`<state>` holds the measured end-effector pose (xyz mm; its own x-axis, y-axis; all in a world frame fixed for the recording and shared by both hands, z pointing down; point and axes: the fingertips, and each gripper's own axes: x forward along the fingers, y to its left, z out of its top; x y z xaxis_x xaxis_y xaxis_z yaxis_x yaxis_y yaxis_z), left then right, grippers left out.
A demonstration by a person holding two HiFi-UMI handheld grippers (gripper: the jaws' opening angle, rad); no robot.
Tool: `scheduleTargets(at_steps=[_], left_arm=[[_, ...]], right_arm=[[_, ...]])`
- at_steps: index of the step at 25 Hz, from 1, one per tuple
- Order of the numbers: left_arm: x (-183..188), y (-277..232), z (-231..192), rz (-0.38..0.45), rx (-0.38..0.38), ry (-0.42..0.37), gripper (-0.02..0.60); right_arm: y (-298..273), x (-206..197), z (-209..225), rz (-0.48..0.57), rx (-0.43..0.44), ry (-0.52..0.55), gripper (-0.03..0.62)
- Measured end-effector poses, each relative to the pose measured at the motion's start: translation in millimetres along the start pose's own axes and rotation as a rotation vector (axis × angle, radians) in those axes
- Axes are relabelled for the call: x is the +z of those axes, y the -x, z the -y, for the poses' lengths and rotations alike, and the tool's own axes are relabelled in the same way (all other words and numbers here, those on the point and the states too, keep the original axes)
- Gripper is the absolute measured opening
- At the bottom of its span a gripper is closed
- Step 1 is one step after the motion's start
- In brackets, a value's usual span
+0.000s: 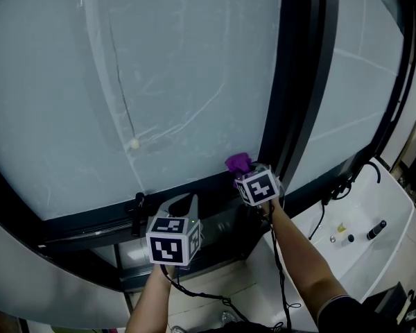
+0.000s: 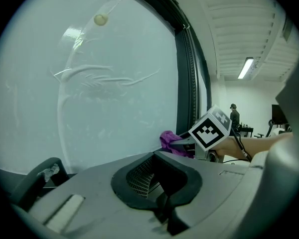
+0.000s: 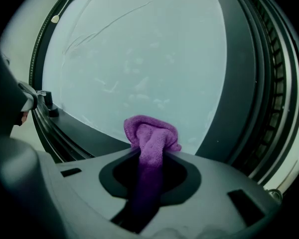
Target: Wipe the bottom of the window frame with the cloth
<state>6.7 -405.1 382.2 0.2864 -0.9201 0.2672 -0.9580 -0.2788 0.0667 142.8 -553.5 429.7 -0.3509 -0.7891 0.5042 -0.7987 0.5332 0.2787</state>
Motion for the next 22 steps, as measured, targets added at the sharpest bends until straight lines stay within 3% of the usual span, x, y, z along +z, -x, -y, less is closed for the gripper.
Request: scheduleTargets(at_steps=[12, 16, 22], left_arm=[[-4.2, 50.5, -37.7, -0.003, 0.107, 0.025, 0.002], [-5.9, 64.7, -37.2, 0.005, 0.073, 0.072, 0.003], [-6.4, 88.3, -38.1, 0.003, 0.096, 0.038, 0.004]], right_arm=[[3.5, 20.1, -69.8, 0.029, 0.098, 0.038, 0.094], [4.1, 27.5, -92.2, 0.038, 0.127, 0.051, 0.094], [5.6, 36.7, -122.4, 0.05, 0.162, 0.065, 0.094]])
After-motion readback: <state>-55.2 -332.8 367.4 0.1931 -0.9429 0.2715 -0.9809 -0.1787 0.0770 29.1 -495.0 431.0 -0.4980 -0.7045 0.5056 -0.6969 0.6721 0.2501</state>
